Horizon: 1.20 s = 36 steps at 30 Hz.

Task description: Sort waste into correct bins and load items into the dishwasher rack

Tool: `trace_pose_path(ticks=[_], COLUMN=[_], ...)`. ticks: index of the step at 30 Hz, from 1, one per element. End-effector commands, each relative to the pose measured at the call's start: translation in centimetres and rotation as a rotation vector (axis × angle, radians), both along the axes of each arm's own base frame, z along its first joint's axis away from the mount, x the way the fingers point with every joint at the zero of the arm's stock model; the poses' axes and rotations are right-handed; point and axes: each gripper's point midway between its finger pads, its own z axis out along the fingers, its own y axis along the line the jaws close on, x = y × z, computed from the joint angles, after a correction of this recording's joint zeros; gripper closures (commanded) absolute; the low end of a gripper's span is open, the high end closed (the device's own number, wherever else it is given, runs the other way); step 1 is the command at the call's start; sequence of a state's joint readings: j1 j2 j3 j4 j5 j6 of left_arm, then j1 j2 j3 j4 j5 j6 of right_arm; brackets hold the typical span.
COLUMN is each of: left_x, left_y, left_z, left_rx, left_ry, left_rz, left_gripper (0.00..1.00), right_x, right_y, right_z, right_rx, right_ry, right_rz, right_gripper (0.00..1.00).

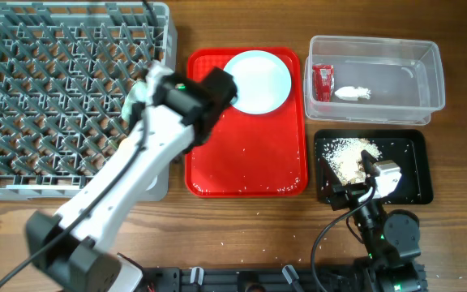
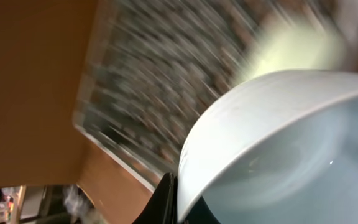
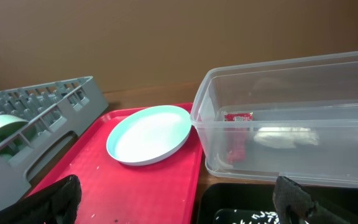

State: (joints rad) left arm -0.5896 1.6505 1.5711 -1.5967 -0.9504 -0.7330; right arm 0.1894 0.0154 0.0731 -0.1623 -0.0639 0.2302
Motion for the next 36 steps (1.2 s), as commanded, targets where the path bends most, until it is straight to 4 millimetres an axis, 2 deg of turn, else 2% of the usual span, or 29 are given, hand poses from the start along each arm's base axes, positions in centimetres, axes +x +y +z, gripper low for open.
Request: trace_pose_path(ticks=[1, 5, 6, 9, 15, 18, 22, 25, 28, 30, 31, 33, 34, 36], left_x=[1.7, 2.3, 2.4, 3.2, 5.7, 6.2, 6.5, 6.4, 6.4, 6.3, 6.2, 6.2, 6.2, 6.0], left_y=[4.5, 9.5, 10.9, 12.6, 13.5, 13.4, 13.0, 13.0, 13.3, 13.2, 13.1, 12.9, 12.7, 12.4], left_z=[5.7, 4.6, 3.5, 0.1, -4.1, -6.0, -8.9, -9.2, -8.3, -8.5, -8.9, -8.6, -8.1, -6.8], left_rx=[0.193, 0.26, 0.27, 0.293, 0.336, 0.352, 0.268, 0.289, 0.34, 0.332, 0.312, 0.305, 0.294, 0.23], left_ry=[-0.319, -0.335, -0.32, -0.254, -0.145, -0.093, -0.049, -0.029, -0.032, -0.021, -0.013, -0.026, -0.04, -0.086], left_rz=[0.12, 0.271, 0.318, 0.352, 0.345, 0.336, 0.347, 0.341, 0.333, 0.332, 0.333, 0.333, 0.333, 0.344], left_gripper=[0.96, 0.96, 0.96, 0.96, 0.96, 0.96, 0.95, 0.93, 0.87, 0.78, 0.55, 0.35, 0.3, 0.27], right_x=[0.0, 0.0, 0.0, 0.0, 0.0, 0.0, 0.0, 0.0, 0.0, 0.0, 0.0, 0.0, 0.0, 0.0], right_y=[0.1, 0.1, 0.1, 0.1, 0.1, 0.1, 0.1, 0.1, 0.1, 0.1, 0.1, 0.1, 0.1, 0.1], right_z=[0.2, 0.2, 0.2, 0.2, 0.2, 0.2, 0.2, 0.2, 0.2, 0.2, 0.2, 0.2, 0.2, 0.2], right_rx=[0.012, 0.012, 0.012, 0.012, 0.012, 0.012, 0.012, 0.012, 0.012, 0.012, 0.012, 0.012, 0.012, 0.012], right_ry=[-0.008, -0.008, -0.008, -0.008, -0.008, -0.008, -0.008, -0.008, -0.008, -0.008, -0.008, -0.008, -0.008, -0.008], right_rz=[0.006, 0.006, 0.006, 0.006, 0.006, 0.006, 0.006, 0.006, 0.006, 0.006, 0.006, 0.006, 0.006, 0.006], right_gripper=[0.0, 0.0, 0.0, 0.0, 0.0, 0.0, 0.0, 0.0, 0.0, 0.0, 0.0, 0.0, 0.01, 0.0])
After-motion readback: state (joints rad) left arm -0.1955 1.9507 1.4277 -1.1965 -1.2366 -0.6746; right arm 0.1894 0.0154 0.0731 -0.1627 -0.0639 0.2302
